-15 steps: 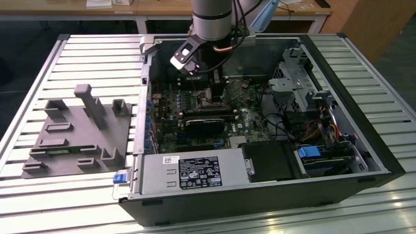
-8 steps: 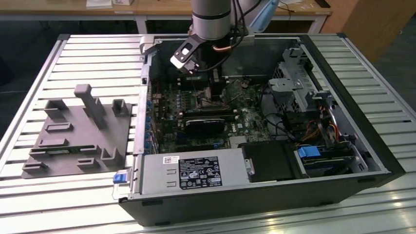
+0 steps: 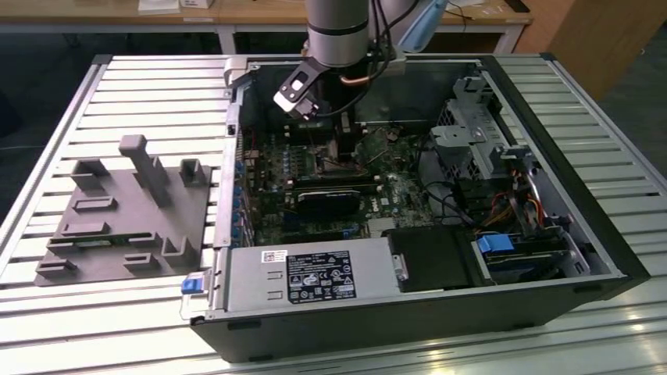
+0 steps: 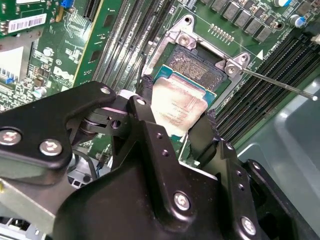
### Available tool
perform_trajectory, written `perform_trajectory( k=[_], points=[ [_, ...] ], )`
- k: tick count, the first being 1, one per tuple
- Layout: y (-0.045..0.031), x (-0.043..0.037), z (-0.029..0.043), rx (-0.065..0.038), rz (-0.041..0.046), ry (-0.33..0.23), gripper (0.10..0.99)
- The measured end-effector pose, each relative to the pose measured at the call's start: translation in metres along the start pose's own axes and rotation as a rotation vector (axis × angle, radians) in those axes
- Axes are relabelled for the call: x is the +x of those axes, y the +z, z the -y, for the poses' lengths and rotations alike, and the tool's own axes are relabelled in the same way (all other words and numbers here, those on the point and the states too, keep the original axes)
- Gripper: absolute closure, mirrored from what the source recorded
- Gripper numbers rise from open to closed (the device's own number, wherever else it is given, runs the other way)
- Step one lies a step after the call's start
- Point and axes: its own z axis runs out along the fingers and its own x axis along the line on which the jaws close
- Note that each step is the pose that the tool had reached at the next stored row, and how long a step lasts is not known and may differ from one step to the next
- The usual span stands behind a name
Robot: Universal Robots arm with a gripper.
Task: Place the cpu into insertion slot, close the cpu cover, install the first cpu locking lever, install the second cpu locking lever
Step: 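Place the cpu into insertion slot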
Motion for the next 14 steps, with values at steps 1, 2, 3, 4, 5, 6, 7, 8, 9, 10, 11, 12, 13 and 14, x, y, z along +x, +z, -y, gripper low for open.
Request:
perform_trajectory(
  k=[1,2,3,4,5,6,7,8,9,10,11,12,13,14],
  points=[
    [0.0008,0.0,0.0001,0.0,0.0,0.0,0.549],
    [0.0015,0.0001,0.0003,0.0,0.0,0.0,0.549],
    [0.0022,0.0001,0.0005,0.0,0.0,0.0,0.549],
    [0.0029,0.0001,0.0006,0.0,0.0,0.0,0.549],
    [0.0037,0.0002,0.0008,0.0,0.0001,0.0,0.549],
    [0.0046,0.0002,0.0009,0.0,0.0001,0.0,0.549],
    [0.0055,0.0003,0.0011,0.0,0.0001,0.0,0.549],
    [0.0066,0.0003,0.0013,0.0,0.0001,0.0,0.549],
    [0.0076,0.0004,0.0015,0.0,0.0,0.0,0.549],
    [0.0084,0.0005,0.0019,0.0,0.0001,0.0,0.549],
    [0.0092,0.0007,0.0024,0.0,0.0,0.0,0.549],
    [0.0098,0.0009,0.0032,0.0,0.0001,0.0,0.549],
    [0.0106,0.001,0.0038,0.0,0.0,0.0,0.549],
    [0.0114,0.0011,0.0041,0.0,-0.0001,-0.001,0.549]
  ],
)
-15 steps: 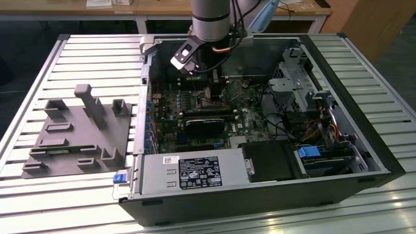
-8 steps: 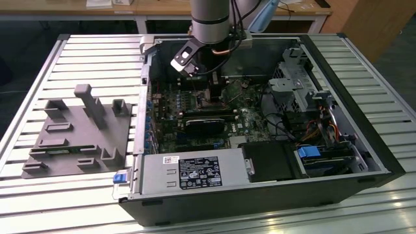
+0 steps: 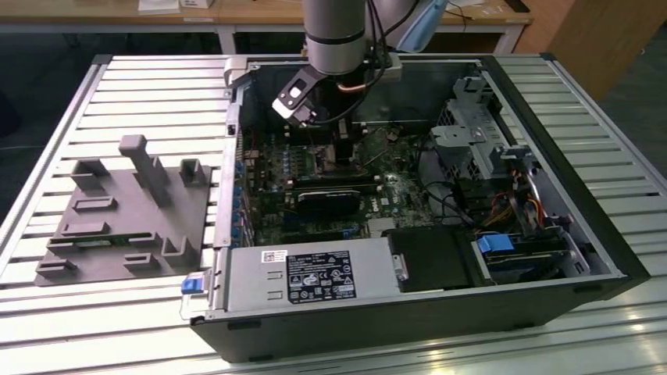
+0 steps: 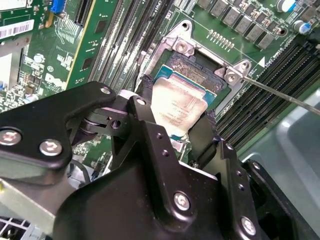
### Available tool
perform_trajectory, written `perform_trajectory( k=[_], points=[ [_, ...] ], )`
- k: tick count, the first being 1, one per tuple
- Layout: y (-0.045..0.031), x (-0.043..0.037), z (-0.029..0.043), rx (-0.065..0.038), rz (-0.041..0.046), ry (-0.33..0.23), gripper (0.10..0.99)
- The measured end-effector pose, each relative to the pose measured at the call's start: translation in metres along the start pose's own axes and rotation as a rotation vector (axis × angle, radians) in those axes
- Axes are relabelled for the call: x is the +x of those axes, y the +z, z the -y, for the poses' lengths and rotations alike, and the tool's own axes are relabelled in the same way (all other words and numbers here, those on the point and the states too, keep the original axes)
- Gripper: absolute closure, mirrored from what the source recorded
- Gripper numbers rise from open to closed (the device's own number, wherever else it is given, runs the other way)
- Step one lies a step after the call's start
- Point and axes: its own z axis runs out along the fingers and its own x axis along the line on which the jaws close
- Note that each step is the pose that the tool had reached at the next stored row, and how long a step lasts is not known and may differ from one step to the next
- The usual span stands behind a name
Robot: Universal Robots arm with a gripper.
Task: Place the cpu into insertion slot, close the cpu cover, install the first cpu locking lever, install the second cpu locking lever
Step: 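Place the cpu into insertion slot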
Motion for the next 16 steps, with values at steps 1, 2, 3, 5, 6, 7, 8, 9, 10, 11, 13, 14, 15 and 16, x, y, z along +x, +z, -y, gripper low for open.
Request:
perform_trajectory(
  k=[1,2,3,5,6,7,8,9,10,11,13,14,15,16],
  points=[
    [0.0008,0.0001,0.0003,0.0,-0.0001,-0.001,0.549],
    [0.0016,0.0001,0.0005,0.0,-0.0001,-0.002,0.549],
    [0.0024,0.0002,0.0008,0.0,-0.0002,-0.003,0.549],
    [0.0039,0.0006,0.0012,0.0,-0.0003,-0.003,0.549],
    [0.0043,0.0009,0.0013,0.0,-0.0002,-0.003,0.549],
    [0.0047,0.0014,0.0013,0.0,-0.0002,-0.003,0.549],
    [0.005,0.0019,0.0013,0.0,-0.0001,-0.003,0.549],
    [0.0054,0.0027,0.0014,0.0,-0.0002,-0.003,0.549],
    [0.0057,0.0035,0.0015,0.0,-0.0002,-0.003,0.549],
    [0.0062,0.004,0.0016,0.0,-0.0003,-0.003,0.549],
    [0.0076,0.0048,0.0018,0.0,-0.0003,-0.003,0.549],
    [0.0083,0.0052,0.002,0.0,-0.0002,-0.003,0.549],
    [0.009,0.0055,0.0023,0.0,-0.0002,-0.003,0.549],
    [0.0097,0.0057,0.0024,0.0,-0.0002,-0.003,0.549]
  ],
)
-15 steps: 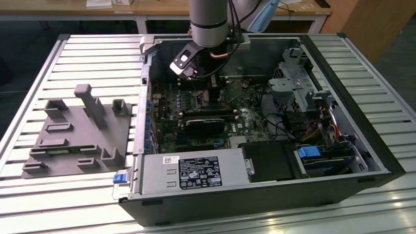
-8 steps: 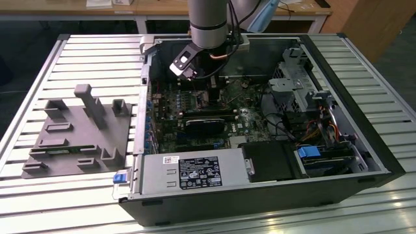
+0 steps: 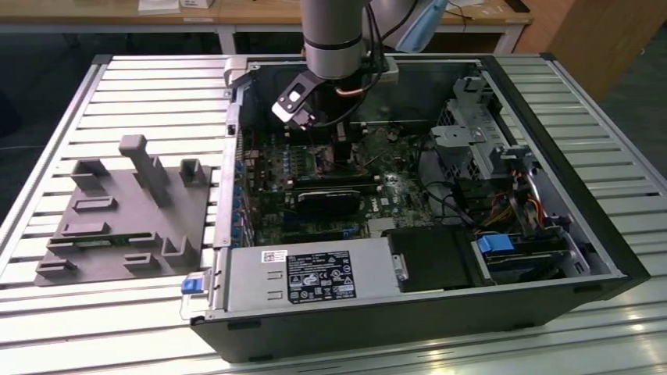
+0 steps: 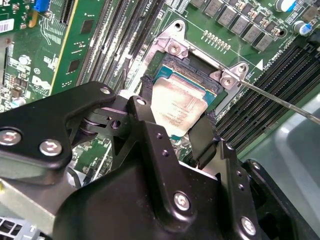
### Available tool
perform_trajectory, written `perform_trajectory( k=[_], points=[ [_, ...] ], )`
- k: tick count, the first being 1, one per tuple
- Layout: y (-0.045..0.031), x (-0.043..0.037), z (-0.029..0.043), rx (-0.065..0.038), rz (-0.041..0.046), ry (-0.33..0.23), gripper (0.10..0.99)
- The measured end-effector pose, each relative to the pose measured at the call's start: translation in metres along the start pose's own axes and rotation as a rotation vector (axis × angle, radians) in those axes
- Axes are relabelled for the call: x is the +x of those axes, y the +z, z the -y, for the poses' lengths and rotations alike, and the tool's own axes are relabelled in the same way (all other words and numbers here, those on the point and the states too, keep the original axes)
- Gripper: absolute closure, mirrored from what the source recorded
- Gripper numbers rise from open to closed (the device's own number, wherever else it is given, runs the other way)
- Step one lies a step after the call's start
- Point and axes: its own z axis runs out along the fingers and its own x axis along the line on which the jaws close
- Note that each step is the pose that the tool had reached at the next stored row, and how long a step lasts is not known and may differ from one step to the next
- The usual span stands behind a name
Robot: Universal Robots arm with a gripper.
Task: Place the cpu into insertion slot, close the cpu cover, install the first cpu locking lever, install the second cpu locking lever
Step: 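Place the cpu into insertion slot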
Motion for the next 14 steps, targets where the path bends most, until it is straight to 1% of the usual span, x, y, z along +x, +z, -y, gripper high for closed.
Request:
perform_trajectory(
  k=[9,14],
  points=[
    [0.0067,0.0019,0.0012,0.0,0.0,0.0,0.549],
    [0.0084,0.0026,0.0017,0.0,-0.0002,0.0,0.549]
  ],
)
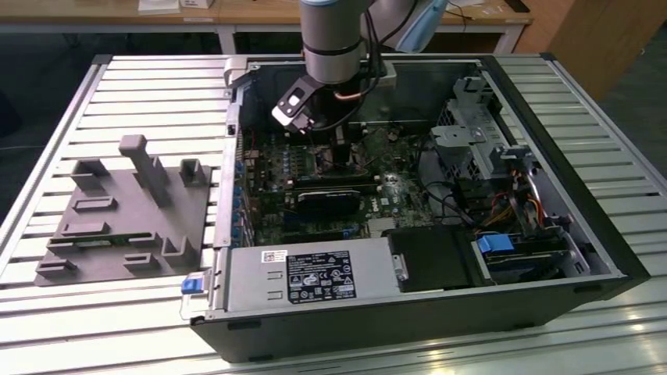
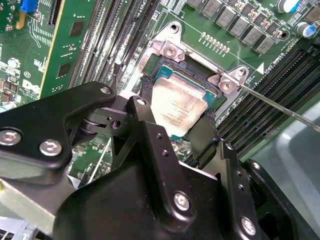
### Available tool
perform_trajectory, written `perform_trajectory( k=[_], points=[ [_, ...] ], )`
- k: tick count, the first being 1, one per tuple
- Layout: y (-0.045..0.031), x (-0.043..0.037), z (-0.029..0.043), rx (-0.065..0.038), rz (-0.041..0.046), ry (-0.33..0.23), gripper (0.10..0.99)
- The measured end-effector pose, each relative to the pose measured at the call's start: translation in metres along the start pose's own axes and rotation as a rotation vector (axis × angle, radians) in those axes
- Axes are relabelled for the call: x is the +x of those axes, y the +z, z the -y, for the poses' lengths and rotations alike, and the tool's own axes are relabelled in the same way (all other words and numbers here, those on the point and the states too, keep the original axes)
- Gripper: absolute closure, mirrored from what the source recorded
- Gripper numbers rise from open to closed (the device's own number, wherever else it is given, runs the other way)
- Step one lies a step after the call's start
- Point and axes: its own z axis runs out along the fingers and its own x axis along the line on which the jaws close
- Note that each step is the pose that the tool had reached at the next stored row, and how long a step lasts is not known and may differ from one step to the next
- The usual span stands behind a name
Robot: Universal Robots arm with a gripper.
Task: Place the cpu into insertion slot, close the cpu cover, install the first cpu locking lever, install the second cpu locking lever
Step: 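Place the cpu into insertion slot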
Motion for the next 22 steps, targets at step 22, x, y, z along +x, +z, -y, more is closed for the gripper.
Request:
perform_trajectory(
  k=[22],
  points=[
    [0.0013,0.0002,0.0002,0.0,-0.0001,0.0,0.475]
  ],
)
